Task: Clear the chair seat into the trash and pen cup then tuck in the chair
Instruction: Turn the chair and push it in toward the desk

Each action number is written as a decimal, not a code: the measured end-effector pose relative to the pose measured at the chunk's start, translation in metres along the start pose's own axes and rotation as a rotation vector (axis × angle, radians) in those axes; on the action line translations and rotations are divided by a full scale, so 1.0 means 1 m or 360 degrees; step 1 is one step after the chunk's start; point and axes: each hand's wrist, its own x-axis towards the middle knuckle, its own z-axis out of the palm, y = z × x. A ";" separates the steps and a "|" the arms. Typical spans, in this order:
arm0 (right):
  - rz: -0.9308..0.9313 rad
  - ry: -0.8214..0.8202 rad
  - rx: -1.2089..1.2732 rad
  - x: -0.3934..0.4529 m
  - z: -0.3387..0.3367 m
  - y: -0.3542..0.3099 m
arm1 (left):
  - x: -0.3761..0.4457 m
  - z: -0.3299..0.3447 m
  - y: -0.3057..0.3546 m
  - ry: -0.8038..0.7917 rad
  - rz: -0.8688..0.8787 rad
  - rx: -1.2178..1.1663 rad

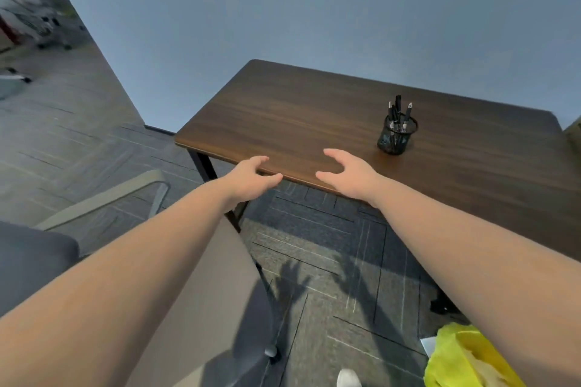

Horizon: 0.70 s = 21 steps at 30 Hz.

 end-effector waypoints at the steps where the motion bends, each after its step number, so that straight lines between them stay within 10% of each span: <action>1: -0.0016 -0.0037 -0.0024 -0.008 0.010 -0.006 | -0.011 -0.006 -0.011 -0.0019 -0.0025 0.0030; 21: -0.0444 -0.0466 -0.0235 -0.125 0.123 -0.104 | -0.205 -0.070 -0.090 0.0150 -0.0236 0.0788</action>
